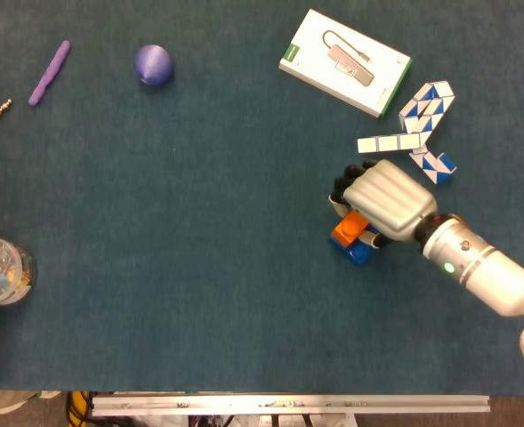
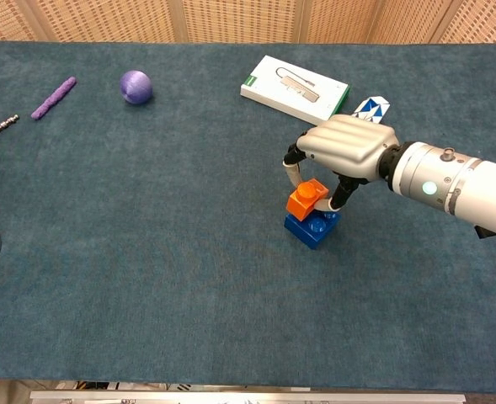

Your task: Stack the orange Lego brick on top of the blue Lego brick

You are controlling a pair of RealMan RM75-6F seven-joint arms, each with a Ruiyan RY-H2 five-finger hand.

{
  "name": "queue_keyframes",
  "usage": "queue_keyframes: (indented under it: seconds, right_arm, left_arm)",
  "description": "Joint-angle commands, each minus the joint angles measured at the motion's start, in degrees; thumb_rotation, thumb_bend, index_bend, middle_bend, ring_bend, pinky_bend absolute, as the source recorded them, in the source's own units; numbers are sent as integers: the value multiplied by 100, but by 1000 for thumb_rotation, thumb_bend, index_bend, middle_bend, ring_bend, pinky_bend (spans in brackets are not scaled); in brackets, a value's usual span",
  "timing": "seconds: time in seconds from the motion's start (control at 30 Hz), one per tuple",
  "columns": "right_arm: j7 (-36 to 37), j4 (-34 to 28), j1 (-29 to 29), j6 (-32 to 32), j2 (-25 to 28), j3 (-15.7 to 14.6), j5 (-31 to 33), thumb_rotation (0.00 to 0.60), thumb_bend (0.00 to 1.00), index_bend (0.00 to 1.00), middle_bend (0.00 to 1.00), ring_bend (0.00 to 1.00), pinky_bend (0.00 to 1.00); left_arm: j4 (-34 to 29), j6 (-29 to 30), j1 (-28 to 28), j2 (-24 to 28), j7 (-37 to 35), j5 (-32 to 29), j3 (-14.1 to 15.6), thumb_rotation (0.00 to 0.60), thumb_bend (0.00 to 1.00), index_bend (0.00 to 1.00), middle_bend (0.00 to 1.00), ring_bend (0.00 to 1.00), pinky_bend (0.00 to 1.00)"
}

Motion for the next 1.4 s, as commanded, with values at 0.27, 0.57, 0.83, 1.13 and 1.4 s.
queue_keyframes:
  seconds: [0.27,0.57,0.83,1.13,1.4]
  right_arm:
    - [-53,18,29,-55,-3,-26,31,600,230,618,401,268,347]
    - [-85,57,45,-78,-33,-43,47,600,230,618,401,269,347]
    - [-103,72,44,-77,-63,-63,39,600,230,618,402,271,347]
    - [-134,130,36,-71,-113,-86,61,600,230,618,403,272,347]
    - [-230,137,66,-84,-157,-101,75,600,230,618,405,274,347]
  left_arm:
    - [22,2,5,-7,-15,2,4,600,172,58,95,41,56]
    - [29,9,12,-9,-17,1,6,600,172,58,95,41,56]
    - [50,13,21,-6,-37,-16,3,600,172,58,95,41,56]
    - [76,18,30,-11,-54,-21,5,600,172,58,95,41,56]
    - [106,34,43,-9,-92,-25,4,600,172,58,95,41,56]
